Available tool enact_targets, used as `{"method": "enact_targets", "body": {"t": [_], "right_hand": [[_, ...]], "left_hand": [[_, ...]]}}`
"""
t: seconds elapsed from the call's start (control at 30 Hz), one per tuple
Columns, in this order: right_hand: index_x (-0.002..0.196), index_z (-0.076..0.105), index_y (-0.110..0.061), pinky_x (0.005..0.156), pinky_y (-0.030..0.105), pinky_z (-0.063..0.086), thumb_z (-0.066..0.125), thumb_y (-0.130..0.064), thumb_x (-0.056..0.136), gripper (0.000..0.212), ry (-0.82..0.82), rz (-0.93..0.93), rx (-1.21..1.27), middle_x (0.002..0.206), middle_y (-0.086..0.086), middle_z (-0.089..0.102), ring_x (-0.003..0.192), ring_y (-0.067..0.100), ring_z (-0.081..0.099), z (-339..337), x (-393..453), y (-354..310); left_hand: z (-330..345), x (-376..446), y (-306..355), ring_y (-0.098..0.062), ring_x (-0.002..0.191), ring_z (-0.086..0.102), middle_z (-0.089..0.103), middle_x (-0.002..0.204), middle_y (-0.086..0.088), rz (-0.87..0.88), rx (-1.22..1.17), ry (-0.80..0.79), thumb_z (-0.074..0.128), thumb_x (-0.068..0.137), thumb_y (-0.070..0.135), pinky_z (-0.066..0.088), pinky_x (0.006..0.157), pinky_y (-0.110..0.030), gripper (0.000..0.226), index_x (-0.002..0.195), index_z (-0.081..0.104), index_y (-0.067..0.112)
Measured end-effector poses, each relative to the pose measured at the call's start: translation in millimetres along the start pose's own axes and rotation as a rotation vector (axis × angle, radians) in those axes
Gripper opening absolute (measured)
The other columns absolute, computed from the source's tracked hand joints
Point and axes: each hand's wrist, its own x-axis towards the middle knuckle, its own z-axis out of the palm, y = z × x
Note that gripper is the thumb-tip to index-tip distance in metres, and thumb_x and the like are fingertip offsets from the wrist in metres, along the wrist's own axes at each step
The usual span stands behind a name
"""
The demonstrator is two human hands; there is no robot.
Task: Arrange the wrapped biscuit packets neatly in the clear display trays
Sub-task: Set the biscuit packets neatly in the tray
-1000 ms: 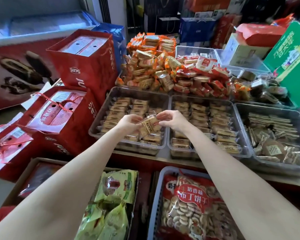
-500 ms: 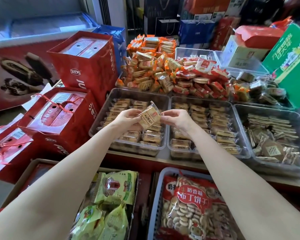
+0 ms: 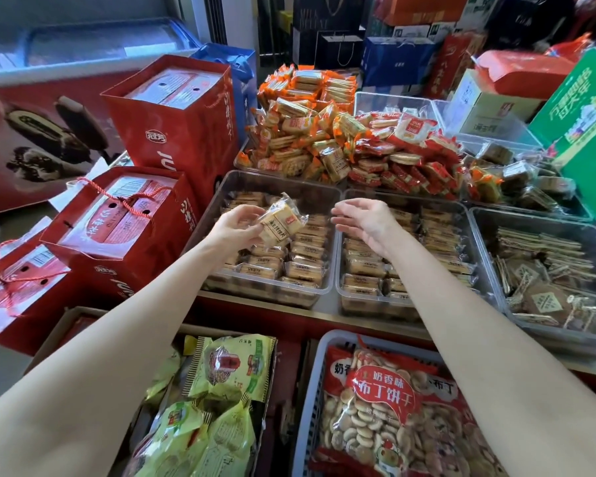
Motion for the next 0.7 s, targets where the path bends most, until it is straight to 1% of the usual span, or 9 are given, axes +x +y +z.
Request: {"method": "enact_targets", "body": {"t": [0.1, 0.17, 0.23, 0.3, 0.37, 0.47, 0.57, 0.63, 0.7], "right_hand": [[0.093, 0.066, -0.005, 0.079, 0.030, 0.058, 0.064, -0.008, 0.088, 0.006, -0.097, 0.000, -0.119, 0.096, 0.014, 0.069, 0.082, 0.020, 0.069, 21, 2, -2], [0.084, 0.070, -0.007, 0.084, 0.037, 0.057, 0.069, -0.006, 0.083, 0.002, -0.040, -0.010, -0.152, 0.096, 0.016, 0.071, 0.087, 0.025, 0.070, 29, 6, -3], [0.075, 0.071, -0.009, 0.089, 0.041, 0.055, 0.071, -0.002, 0.080, 0.009, 0.026, -0.008, -0.137, 0.093, 0.015, 0.071, 0.090, 0.028, 0.069, 28, 11, -4], [0.072, 0.069, -0.009, 0.090, 0.042, 0.054, 0.071, 0.001, 0.080, 0.012, 0.058, -0.018, -0.088, 0.092, 0.016, 0.071, 0.089, 0.030, 0.070, 25, 11, -5], [0.073, 0.067, -0.010, 0.090, 0.042, 0.054, 0.070, -0.002, 0.082, 0.012, 0.081, -0.063, -0.103, 0.091, 0.014, 0.071, 0.091, 0.029, 0.069, 25, 10, -3], [0.074, 0.064, -0.013, 0.087, 0.042, 0.055, 0.067, -0.005, 0.085, 0.014, 0.078, -0.141, -0.162, 0.085, 0.007, 0.068, 0.091, 0.026, 0.066, 28, 6, -1], [0.077, 0.059, -0.012, 0.074, 0.044, 0.058, 0.061, -0.004, 0.090, 0.015, 0.070, -0.180, -0.185, 0.078, 0.006, 0.067, 0.070, 0.018, 0.068, 30, 4, 2], [0.077, 0.057, -0.011, 0.063, 0.034, 0.058, 0.058, -0.002, 0.091, 0.017, 0.057, -0.222, -0.196, 0.073, 0.005, 0.065, 0.059, 0.011, 0.066, 31, 2, 1], [0.080, 0.059, -0.013, 0.068, 0.032, 0.057, 0.060, -0.002, 0.090, 0.015, 0.010, -0.252, -0.240, 0.077, 0.007, 0.066, 0.069, 0.015, 0.067, 31, 5, -4]], "left_hand": [[8, 2, 13, -0.019, 0.096, 0.063, 0.057, 0.113, -0.005, 0.060, 0.039, -0.006, 0.055, 0.091, 0.001, 0.056, 0.077, -0.022, 0.029, 0.118, 0.056, 0.009], [11, 3, 20, -0.020, 0.099, 0.063, 0.057, 0.117, -0.007, 0.105, 0.072, -0.016, 0.056, 0.091, 0.001, 0.055, 0.082, -0.027, 0.028, 0.117, 0.057, 0.012], [10, 3, 23, -0.017, 0.097, 0.063, 0.057, 0.118, -0.006, 0.147, 0.117, -0.006, 0.056, 0.091, 0.003, 0.055, 0.077, -0.023, 0.028, 0.116, 0.057, 0.015], [7, 2, 22, -0.017, 0.097, 0.062, 0.057, 0.118, -0.004, 0.187, 0.151, 0.010, 0.058, 0.090, 0.004, 0.054, 0.074, -0.021, 0.028, 0.115, 0.057, 0.018], [7, -1, 17, -0.019, 0.098, 0.062, 0.057, 0.117, -0.005, 0.185, 0.142, -0.009, 0.058, 0.090, 0.005, 0.055, 0.079, -0.027, 0.027, 0.114, 0.056, 0.019], [10, -4, 10, -0.019, 0.097, 0.063, 0.057, 0.107, -0.002, 0.112, 0.060, -0.042, 0.056, 0.091, 0.004, 0.057, 0.077, -0.023, 0.023, 0.112, 0.054, 0.015], [13, -5, 9, -0.018, 0.097, 0.062, 0.058, 0.107, -0.005, 0.048, 0.005, -0.051, 0.055, 0.092, 0.005, 0.057, 0.076, -0.022, 0.023, 0.115, 0.053, 0.011], [12, -5, 10, -0.017, 0.095, 0.063, 0.058, 0.108, -0.007, 0.038, -0.002, -0.049, 0.054, 0.092, 0.005, 0.057, 0.077, -0.023, 0.023, 0.114, 0.054, 0.011], [7, -6, 11, -0.017, 0.092, 0.064, 0.059, 0.109, -0.007, 0.046, -0.002, -0.050, 0.054, 0.092, 0.004, 0.057, 0.080, -0.025, 0.022, 0.113, 0.055, 0.013]]}}
